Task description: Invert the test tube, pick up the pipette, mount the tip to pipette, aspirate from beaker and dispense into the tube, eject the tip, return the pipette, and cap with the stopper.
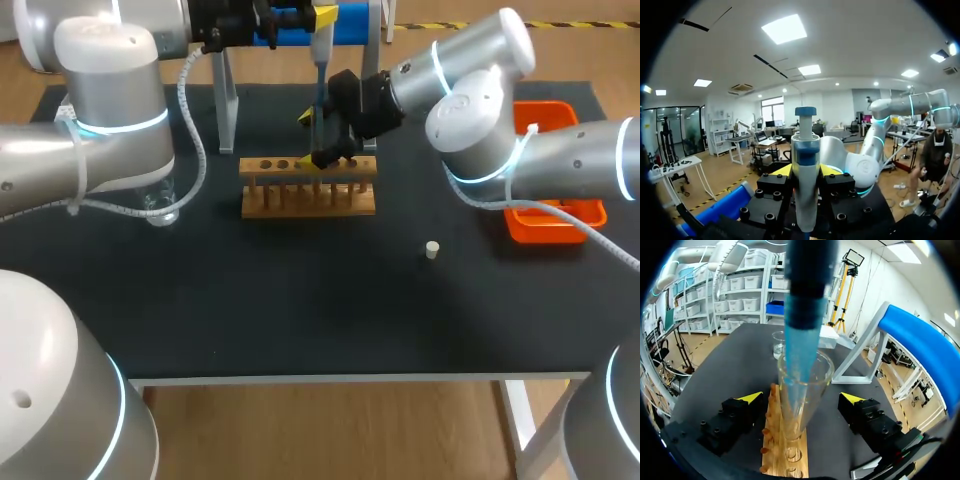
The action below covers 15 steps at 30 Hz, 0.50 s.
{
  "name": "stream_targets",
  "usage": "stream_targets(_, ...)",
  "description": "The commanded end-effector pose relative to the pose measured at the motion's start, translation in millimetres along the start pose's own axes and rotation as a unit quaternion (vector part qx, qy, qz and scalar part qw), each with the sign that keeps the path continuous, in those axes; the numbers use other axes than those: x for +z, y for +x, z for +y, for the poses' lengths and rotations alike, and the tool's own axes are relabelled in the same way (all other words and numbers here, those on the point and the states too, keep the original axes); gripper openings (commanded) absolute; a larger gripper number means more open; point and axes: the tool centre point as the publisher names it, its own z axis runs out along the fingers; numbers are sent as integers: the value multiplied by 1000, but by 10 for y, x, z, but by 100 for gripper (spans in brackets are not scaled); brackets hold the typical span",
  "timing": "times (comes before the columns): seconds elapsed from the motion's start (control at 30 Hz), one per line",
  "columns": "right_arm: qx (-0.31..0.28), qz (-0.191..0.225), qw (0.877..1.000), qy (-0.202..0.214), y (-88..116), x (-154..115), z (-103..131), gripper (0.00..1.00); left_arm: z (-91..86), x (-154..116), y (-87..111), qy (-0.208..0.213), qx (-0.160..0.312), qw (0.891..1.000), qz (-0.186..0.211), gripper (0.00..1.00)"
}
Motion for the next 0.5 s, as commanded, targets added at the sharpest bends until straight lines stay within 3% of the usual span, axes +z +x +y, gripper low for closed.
stream_targets(0.03, 0, 2, 1000, 1, -9, -11, 1, 100, -44, -1, 23, -4, 2, 1000, -3, 0)
stream_targets(0.5, 0, 2, 1000, 1, -9, -11, 1, 100, -175, 21, 71, -15, 14, 1000, -8, 0)
